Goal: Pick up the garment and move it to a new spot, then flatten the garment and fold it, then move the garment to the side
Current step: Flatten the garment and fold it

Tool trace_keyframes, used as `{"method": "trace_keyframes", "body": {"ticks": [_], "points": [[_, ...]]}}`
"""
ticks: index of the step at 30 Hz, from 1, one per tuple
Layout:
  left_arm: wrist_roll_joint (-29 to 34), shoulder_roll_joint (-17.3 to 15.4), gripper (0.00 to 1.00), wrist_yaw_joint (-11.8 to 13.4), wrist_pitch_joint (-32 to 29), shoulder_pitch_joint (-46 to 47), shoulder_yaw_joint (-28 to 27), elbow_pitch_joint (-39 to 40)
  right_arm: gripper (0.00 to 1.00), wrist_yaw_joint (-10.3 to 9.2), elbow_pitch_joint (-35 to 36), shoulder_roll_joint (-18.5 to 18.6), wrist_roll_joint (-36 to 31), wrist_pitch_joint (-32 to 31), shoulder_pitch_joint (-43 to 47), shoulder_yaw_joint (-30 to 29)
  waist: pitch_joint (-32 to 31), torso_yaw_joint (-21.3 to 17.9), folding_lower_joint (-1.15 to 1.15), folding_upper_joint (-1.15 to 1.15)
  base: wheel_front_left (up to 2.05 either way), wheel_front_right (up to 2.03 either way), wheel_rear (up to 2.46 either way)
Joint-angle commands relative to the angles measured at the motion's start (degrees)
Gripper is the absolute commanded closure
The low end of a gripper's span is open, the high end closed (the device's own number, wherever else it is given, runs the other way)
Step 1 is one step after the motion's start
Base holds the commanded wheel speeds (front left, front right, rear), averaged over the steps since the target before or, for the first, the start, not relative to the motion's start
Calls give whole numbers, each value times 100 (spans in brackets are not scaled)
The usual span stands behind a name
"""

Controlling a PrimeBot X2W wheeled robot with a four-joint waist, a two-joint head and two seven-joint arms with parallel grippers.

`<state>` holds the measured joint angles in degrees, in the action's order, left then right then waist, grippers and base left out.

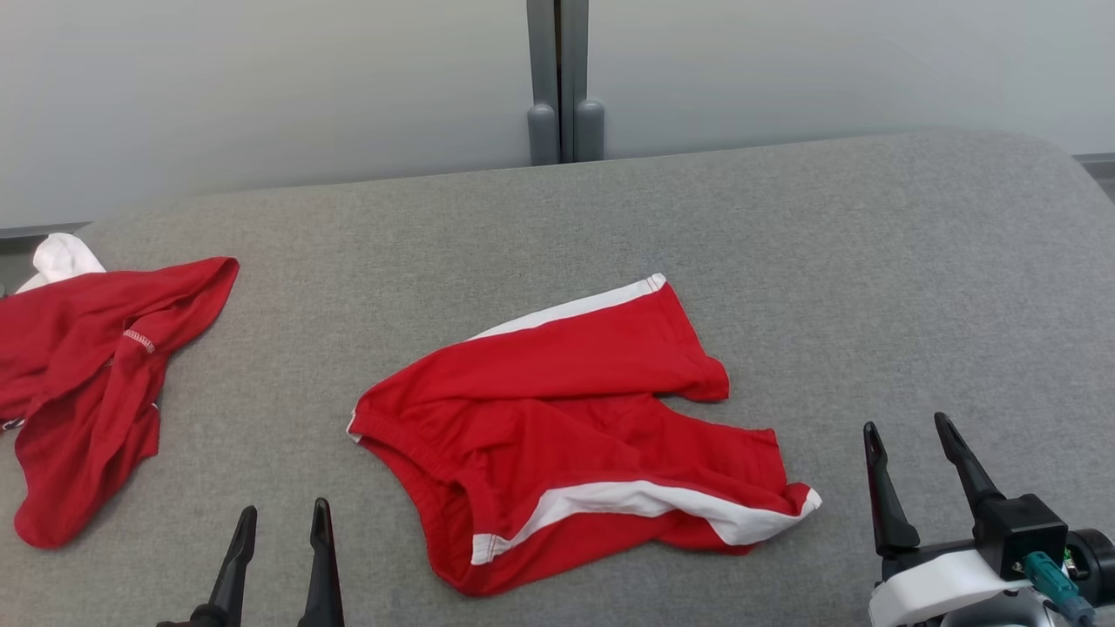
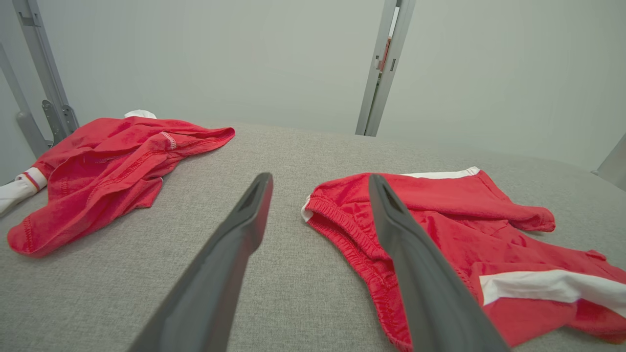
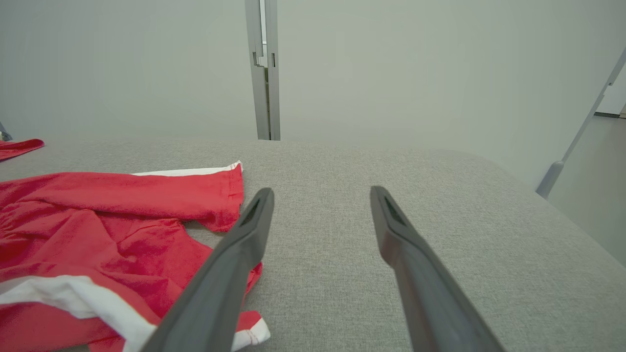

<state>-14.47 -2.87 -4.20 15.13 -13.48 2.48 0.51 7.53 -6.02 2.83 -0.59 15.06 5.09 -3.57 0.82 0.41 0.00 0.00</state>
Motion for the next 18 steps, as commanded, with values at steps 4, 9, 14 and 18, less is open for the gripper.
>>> {"method": "trace_keyframes", "body": {"ticks": [4, 9, 14, 18], "points": [[40, -4, 0, 20, 2, -47, -17, 11, 0, -8, -30, 11, 26, 17, 17, 38, -5, 30, 0, 0, 0, 0, 0], [222, -4, 0, 9, 2, -17, 34, 14, 0, -8, -20, 11, -11, 17, -108, 108, 12, 36, 0, 0, 0, 0, 0], [247, -4, 0, -73, 2, -25, 460, -357, 0, -8, -459, 160, -10, 16, -161, 178, 31, 37, 0, 0, 0, 0, 0], [236, -10, 0, -185, -92, 223, 953, -943, 0, -8, -1147, 434, 71, -382, -374, 466, 105, 44, 0, 0, 0, 0, 0]]}}
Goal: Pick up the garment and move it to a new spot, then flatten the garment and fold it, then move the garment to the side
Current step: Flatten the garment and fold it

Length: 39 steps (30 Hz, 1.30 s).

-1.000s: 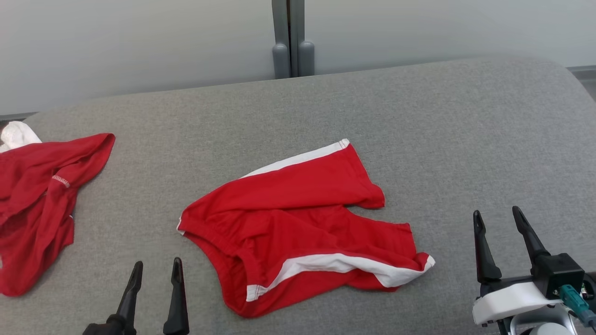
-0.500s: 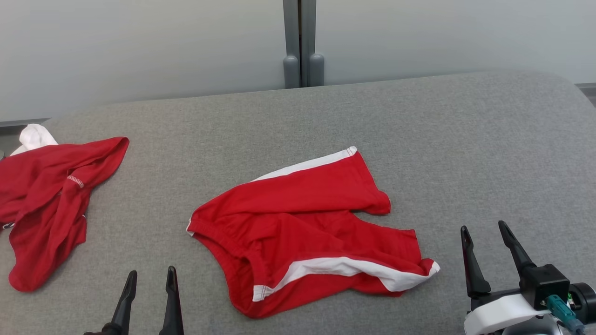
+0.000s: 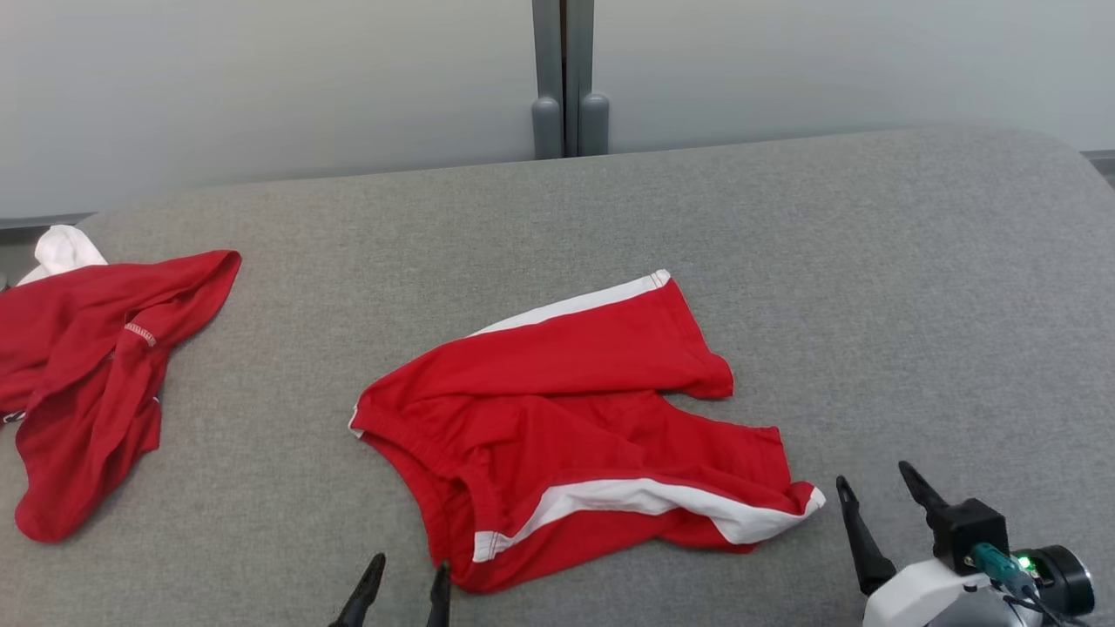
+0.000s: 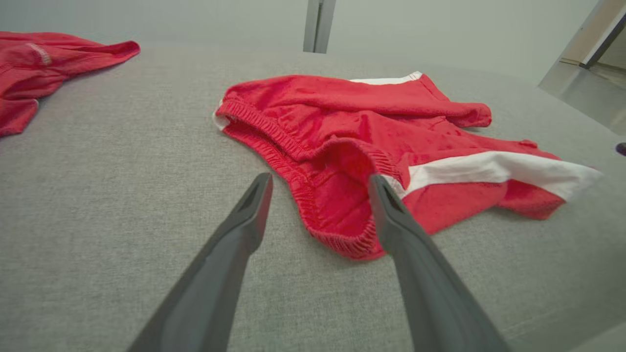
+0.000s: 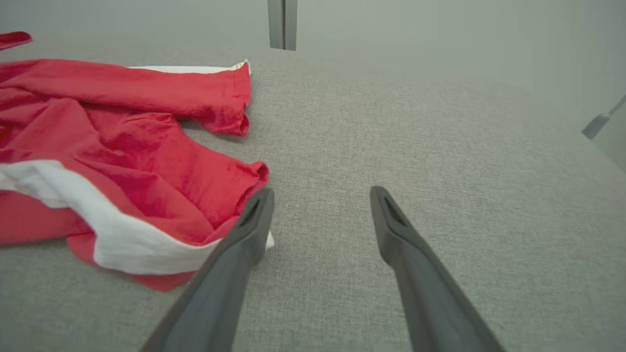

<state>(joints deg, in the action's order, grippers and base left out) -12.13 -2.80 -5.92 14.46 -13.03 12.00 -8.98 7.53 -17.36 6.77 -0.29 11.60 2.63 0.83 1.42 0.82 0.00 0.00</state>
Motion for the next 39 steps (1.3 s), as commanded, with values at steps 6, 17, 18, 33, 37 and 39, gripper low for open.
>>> {"method": "trace_keyframes", "body": {"ticks": [6, 17, 18, 33, 37, 39], "points": [[-111, -31, 0, -94, -381, 578, 450, -391, 0, -8, -568, 375, 340, -429, -475, 633, 266, -10, 0, 0, 0, 0, 0], [-400, -118, 0, -143, -519, 840, 758, -650, 0, -8, -861, 677, 1062, -181, -709, 1489, 418, -62, 0, 0, 0, 0, 0], [-406, -122, 0, -144, -510, 852, 760, -678, 0, -8, -867, 716, 1133, -191, -720, 1598, 422, -75, 0, 0, 0, 0, 0], [-484, -172, 0, -72, -449, 969, 769, -973, 0, -8, -791, 1064, 1809, -191, -801, 2282, 390, -133, 0, 0, 0, 0, 0], [-514, -171, 0, -78, -443, 979, 793, -1034, 0, -8, -812, 1106, 1920, -282, -853, 2408, 387, -148, 0, 0, 0, 0, 0], [-523, -177, 0, -82, -447, 1014, 820, -1056, 0, -8, -844, 1099, 1976, -345, -911, 2510, 402, -145, 0, 0, 0, 0, 0]]}}
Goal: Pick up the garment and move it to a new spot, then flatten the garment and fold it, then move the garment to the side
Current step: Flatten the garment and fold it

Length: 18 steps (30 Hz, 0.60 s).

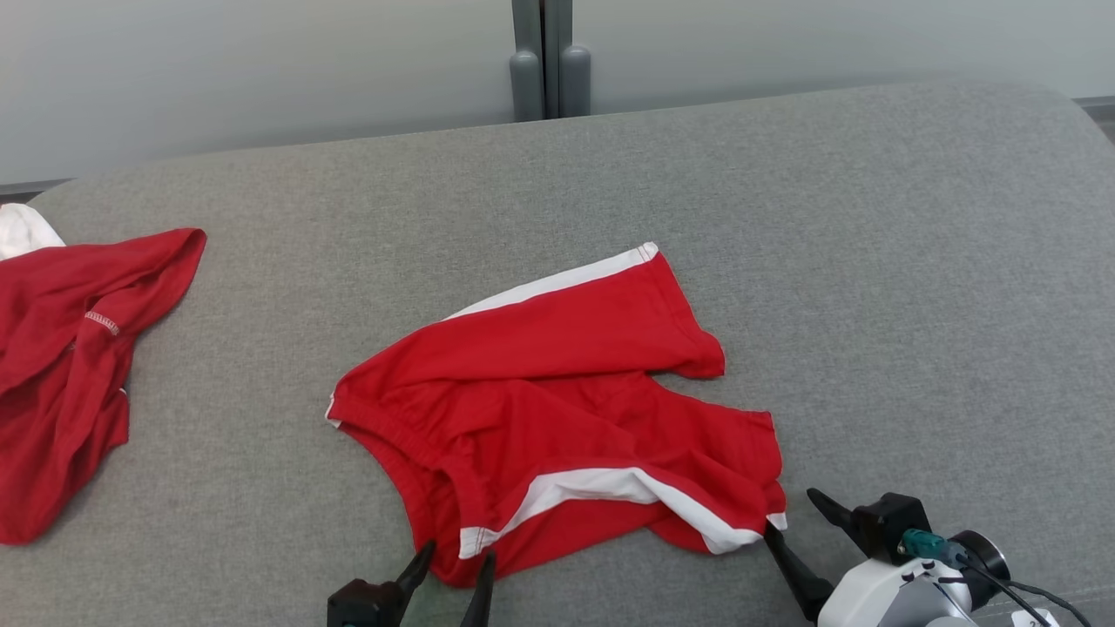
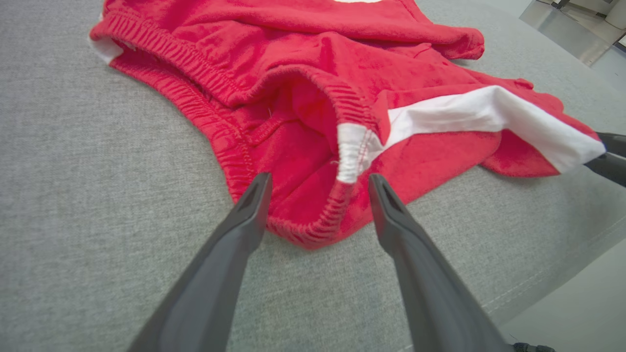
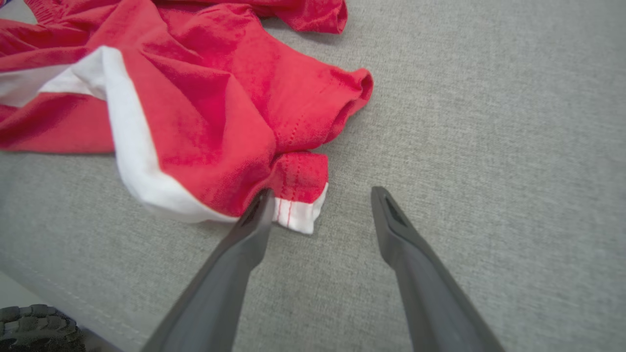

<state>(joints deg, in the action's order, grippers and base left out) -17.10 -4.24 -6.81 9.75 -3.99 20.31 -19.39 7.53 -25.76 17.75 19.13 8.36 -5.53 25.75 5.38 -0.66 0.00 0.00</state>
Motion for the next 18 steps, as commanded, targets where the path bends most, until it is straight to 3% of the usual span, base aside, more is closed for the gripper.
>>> {"method": "trace_keyframes", "body": {"ticks": [1, 8, 11, 12, 13, 14, 15, 16, 17, 18], "points": [[-28, -37, 0, 5, 24, 122, 1, -19, 0, -8, -19, 13, 52, -42, -111, 51, 9, 5, 0, 0, 0, 0, 0], [-53, -55, 0, -6, 43, 213, 72, -77, 0, -8, -171, 29, 144, -72, -254, 207, 46, 40, 0, 0, 0, 0, 0], [-69, -50, 0, -12, 57, 262, 106, -114, 8, -8, -255, 18, 202, -99, -317, 264, 69, 62, 0, 0, 0, 0, 0], [-73, -48, 0, -15, 59, 284, 125, -134, 19, -8, -301, 9, 233, -116, -338, 294, 83, 75, 0, 0, 0, 0, 0], [-85, -46, 3, -18, 57, 298, 135, -155, 40, -8, -336, -9, 282, -146, -343, 326, 94, 83, 0, 0, 0, 0, 0], [-93, -46, 19, -18, 58, 316, 148, -181, 55, -8, -393, -35, 356, -199, -344, 375, 101, 90, 0, 0, 0, 0, 0], [-115, -46, 45, -21, 56, 330, 160, -202, 67, -8, -440, -57, 443, -275, -345, 417, 106, 95, 0, 0, 0, 0, 0], [-138, -46, 75, -25, 43, 348, 177, -226, 95, -8, -489, -78, 570, -367, -346, 467, 112, 101, 0, 0, 0, 0, 0], [-146, -57, 100, -25, 35, 371, 202, -241, 100, -8, -508, -93, 685, -416, -354, 499, 117, 104, 0, 0, 0, 0, 0], [-168, -69, 100, -29, 45, 392, 226, -247, 100, -9, -502, -104, 835, -456, -359, 522, 119, 112, 0, 0, 0, 0, 0]]}}
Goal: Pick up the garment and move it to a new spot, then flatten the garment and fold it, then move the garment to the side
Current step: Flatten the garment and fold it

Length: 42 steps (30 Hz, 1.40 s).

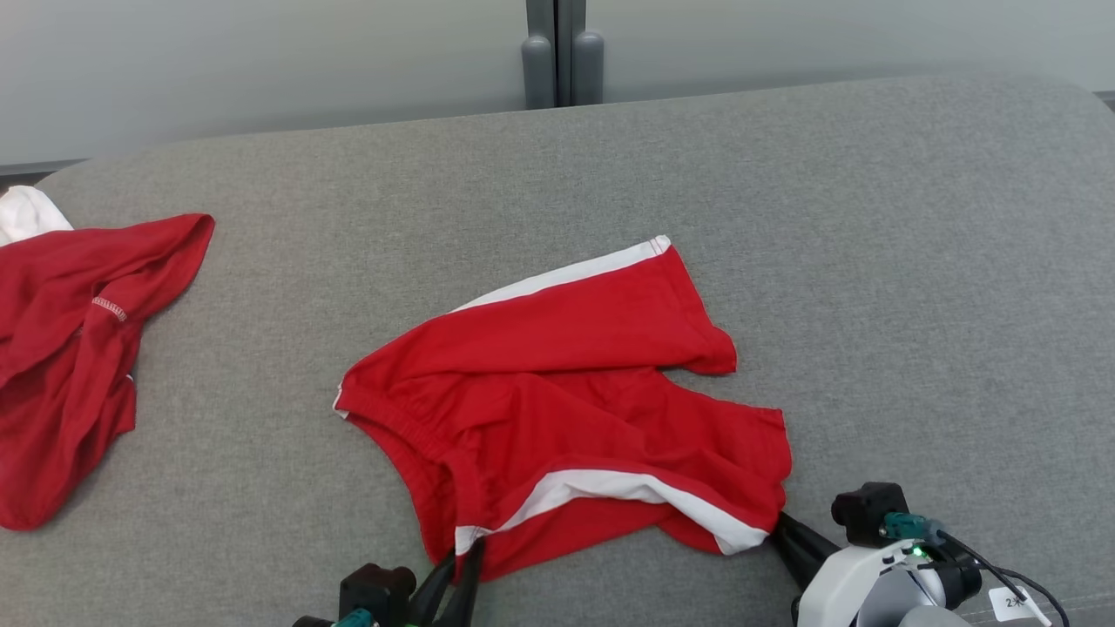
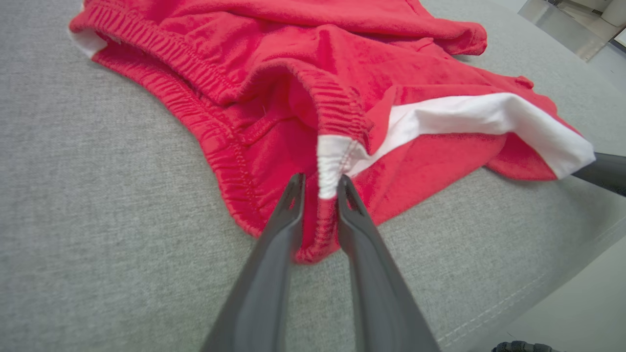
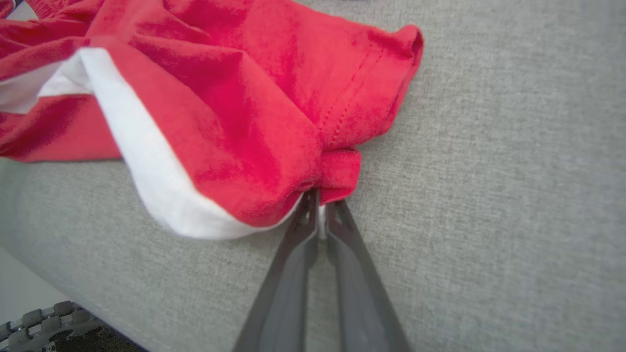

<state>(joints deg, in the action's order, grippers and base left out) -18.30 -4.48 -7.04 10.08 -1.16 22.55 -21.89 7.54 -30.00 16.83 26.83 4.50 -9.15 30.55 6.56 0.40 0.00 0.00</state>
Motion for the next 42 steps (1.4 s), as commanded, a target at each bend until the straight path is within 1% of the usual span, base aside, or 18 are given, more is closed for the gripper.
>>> {"method": "trace_keyframes", "body": {"ticks": [1, 3, 6, 9, 11, 13, 17, 22, 25, 27, 30, 31, 32, 35, 36, 37, 39, 42], "points": [[-80, -55, 100, -11, 10, 112, 27, -5, 100, -10, -57, -19, 195, -82, 4, 31, -3, 10, 0, 0, 0, 0, 0], [-148, -84, 100, -23, -8, 103, 64, 30, 100, -11, 53, 11, 474, -57, 9, -69, -24, 18, 0, 0, 0, 0, 0], [-344, -128, 100, -37, -52, 61, 47, 246, 100, -10, 447, 156, 926, 63, 61, -334, -78, 13, 0, 0, 0, 0, 0], [-714, -146, 100, -38, -192, -57, -4, 679, 100, -7, 1120, 306, 1492, 50, 213, -614, -155, -18, 0, 0, 0, 0, 0], [-1135, -129, 100, -45, -331, -124, -48, 1130, 100, -7, 1751, 455, 1996, 24, 330, -899, -201, -49, 0, 0, 0, 0, 0], [-1404, -298, 100, -48, -545, -113, 30, 1713, 100, -7, 2476, 619, 2596, -62, 510, -1270, -242, -91, 0, 0, 0, 0, 0], [-1919, -526, 100, -51, -940, -21, 115, 2873, 100, -5, 3563, 920, 3280, -273, 780, -1913, -298, -198, 0, 0, 0, 0, 0], [-2355, -794, 100, -45, -1509, 167, 79, 4208, 100, -5, 4791, 1088, 3778, -465, 922, -2612, -311, -395, 0, 0, 0, 0, 0], [-2516, -962, 100, 69, -1919, 404, -41, 4943, 100, -5, 5443, 1144, 3964, -676, 788, -2965, -216, -551, 0, 0, 0, 0, 0], [-2636, -1045, 100, 168, -2190, 623, -157, 5324, 100, -5, 5717, 1144, 4082, -831, 642, -3190, -129, -638, 0, 0, 0, 0, 0], [-2770, -1161, 100, 278, -2570, 1107, -350, 5678, 100, -5, 5849, 1119, 4143, -1097, 346, -3506, 82, -736, 0, 0, 0, 0, 0], [-2754, -1247, 100, 289, -2706, 1360, -421, 5724, 100, -5, 5791, 1075, 4076, -1194, 158, -3622, 198, -764, 0, 0, 0, 0, 0], [-2778, -1255, 100, 314, -2803, 1556, -475, 5744, 100, -5, 5741, 1043, 4009, -1300, -28, -3662, 322, -796, 0, 0, 0, 0, 0], [-3048, -1206, 100, 389, -3079, 2439, -716, 5511, 100, -5, 5299, 731, 3616, -1640, -917, -3789, 831, -880, 0, 0, 0, 0, 0], [-3089, -1160, 100, 422, -3088, 2736, -822, 5355, 100, -5, 5119, 567, 3458, -1711, -1252, -3828, 970, -894, 0, 0, 0, 0, 0], [-3073, -1160, 100, 455, -3113, 3147, -949, 5106, 100, -6, 4803, 272, 3251, -1816, -1745, -3924, 1184, -916, 0, 0, 0, 0, 0], [-2942, -1192, 100, 403, -3124, 3912, -1079, 4593, 100, -6, 4276, -185, 2879, -2032, -2667, -4037, 1568, -934, 0, 0, 0, 0, 0], [-2827, -1077, 100, 324, -2987, 5116, -1155, 3717, 100, -7, 3431, -817, 2096, -2239, -4092, -4306, 2155, -958, 0, 0, 0, 0, 0]]}}
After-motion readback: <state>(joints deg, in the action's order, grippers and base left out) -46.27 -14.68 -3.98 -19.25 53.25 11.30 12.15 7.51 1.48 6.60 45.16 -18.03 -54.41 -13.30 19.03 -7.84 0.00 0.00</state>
